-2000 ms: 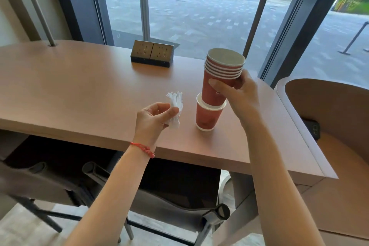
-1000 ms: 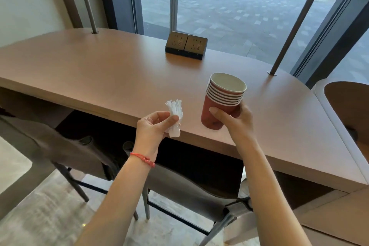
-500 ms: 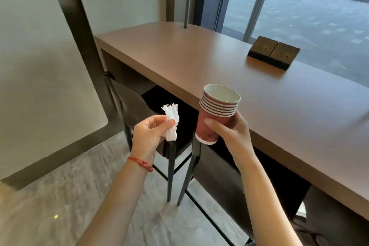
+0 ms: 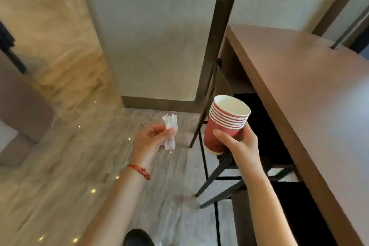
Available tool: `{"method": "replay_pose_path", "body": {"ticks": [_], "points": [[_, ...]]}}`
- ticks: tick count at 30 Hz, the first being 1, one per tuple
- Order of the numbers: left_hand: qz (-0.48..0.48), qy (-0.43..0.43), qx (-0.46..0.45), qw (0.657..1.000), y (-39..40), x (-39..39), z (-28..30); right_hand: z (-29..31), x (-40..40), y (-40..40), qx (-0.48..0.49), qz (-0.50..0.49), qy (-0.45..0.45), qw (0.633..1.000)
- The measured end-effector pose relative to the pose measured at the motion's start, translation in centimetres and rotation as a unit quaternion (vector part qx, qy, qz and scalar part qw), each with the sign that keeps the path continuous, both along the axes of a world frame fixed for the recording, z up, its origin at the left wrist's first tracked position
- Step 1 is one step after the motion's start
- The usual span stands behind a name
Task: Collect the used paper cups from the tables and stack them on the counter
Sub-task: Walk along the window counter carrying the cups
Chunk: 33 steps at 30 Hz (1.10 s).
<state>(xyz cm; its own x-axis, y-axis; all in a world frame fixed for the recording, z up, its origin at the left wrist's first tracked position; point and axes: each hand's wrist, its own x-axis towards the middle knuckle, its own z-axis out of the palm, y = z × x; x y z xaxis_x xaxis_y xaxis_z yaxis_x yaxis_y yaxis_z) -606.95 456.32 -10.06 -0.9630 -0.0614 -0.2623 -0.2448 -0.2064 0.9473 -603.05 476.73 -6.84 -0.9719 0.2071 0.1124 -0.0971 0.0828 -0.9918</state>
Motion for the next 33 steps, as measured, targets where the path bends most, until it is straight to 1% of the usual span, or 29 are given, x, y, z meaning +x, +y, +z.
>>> {"method": "replay_pose_path", "body": {"ticks": [3, 7, 10, 15, 21, 25, 28, 31, 33], "points": [[0.089, -0.019, 0.003, 0.996, -2.4, 3.5, -0.9, -1.0, -0.9, -1.8, -0.006, 0.078, -0.014, 0.997], [0.192, -0.046, -0.016, 0.980, -6.2, 8.3, -1.8, -2.3, -1.2, -6.2, -0.014, 0.183, -0.045, 0.982], [0.266, -0.050, -0.027, 0.962, -9.3, 11.9, -2.0, -3.3, -0.5, -10.3, -0.011, 0.254, -0.066, 0.965], [0.377, -0.055, -0.015, 0.925, -14.2, 17.5, -1.8, -4.0, 1.7, -17.7, -0.004, 0.359, -0.080, 0.930], [0.487, -0.057, -0.002, 0.871, -21.0, 25.5, -1.6, -4.7, 6.6, -28.3, 0.018, 0.482, -0.083, 0.872], [0.566, -0.054, 0.012, 0.822, -26.0, 32.1, -1.4, -5.5, 12.0, -36.1, 0.020, 0.555, -0.099, 0.826], [0.602, -0.049, -0.003, 0.797, -30.0, 37.4, -1.1, -6.2, 16.6, -41.8, 0.026, 0.607, -0.098, 0.789], [0.636, -0.049, -0.004, 0.770, -33.8, 41.9, 0.3, -5.0, 20.6, -47.1, 0.032, 0.650, -0.109, 0.751], [0.654, -0.047, -0.004, 0.755, -35.9, 44.2, 0.5, -4.8, 22.8, -50.1, 0.027, 0.670, -0.110, 0.734]]}}
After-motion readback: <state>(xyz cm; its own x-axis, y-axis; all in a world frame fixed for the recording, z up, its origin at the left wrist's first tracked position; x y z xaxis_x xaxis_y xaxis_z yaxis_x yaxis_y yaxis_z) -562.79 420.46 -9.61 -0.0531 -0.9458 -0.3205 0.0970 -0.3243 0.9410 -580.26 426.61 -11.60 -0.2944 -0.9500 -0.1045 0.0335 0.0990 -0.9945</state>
